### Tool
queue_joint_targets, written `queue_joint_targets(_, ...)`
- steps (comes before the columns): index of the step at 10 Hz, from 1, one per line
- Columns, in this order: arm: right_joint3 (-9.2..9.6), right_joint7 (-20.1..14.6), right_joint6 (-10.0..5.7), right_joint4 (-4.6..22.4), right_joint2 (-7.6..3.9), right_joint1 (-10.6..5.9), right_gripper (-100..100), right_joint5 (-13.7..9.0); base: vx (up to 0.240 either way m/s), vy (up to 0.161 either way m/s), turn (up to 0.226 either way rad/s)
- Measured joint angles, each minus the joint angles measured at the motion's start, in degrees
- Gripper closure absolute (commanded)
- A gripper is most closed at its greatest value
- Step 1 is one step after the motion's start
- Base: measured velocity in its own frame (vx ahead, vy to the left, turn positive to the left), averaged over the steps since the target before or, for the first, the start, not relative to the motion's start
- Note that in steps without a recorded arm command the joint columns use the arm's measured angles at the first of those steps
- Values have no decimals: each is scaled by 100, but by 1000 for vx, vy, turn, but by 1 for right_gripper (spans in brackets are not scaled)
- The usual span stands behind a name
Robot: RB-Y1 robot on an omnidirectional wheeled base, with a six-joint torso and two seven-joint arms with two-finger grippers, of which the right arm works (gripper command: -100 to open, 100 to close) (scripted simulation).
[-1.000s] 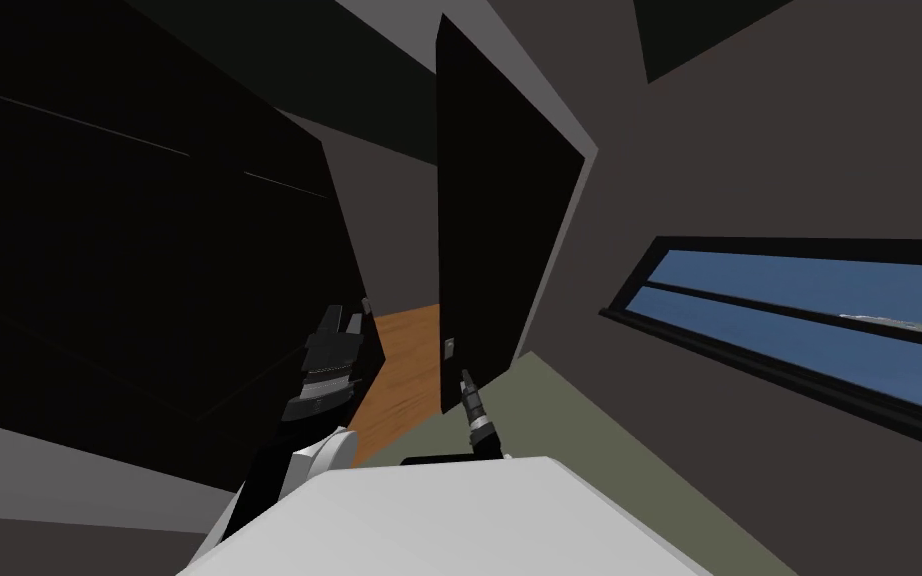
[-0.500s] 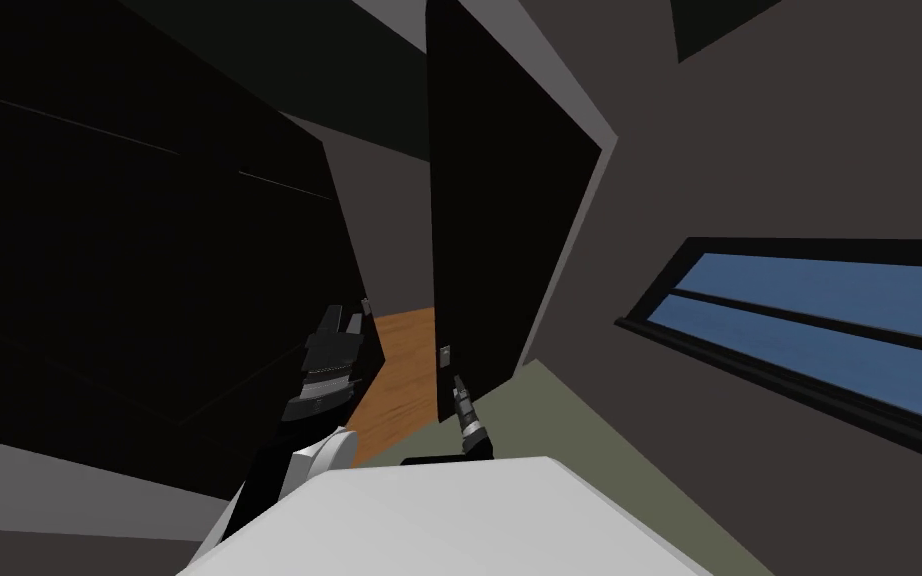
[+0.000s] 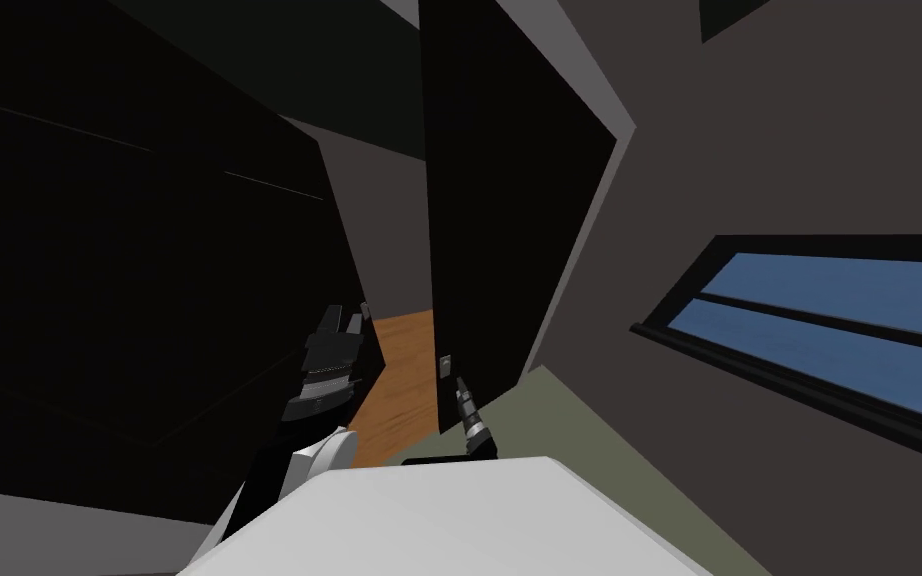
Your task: Push the door open
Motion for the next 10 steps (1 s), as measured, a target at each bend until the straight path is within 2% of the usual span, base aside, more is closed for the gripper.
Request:
queue_joint_targets(1,-23,-10,-6,49,-15,-35,-100,-7,222,101,24)
queue_joint_targets(3,-66,-22,-36,140,28,-95,-100,-19,190,85,30)
queue_joint_targets(5,-107,-35,-64,224,181,-142,-100,-30,114,45,4)
queue_joint_targets(6,-106,-35,-78,231,189,-139,100,-30,-12,-2,6)
queue_joint_targets(10,-107,-33,-59,225,182,-147,100,-29,-13,-5,1)
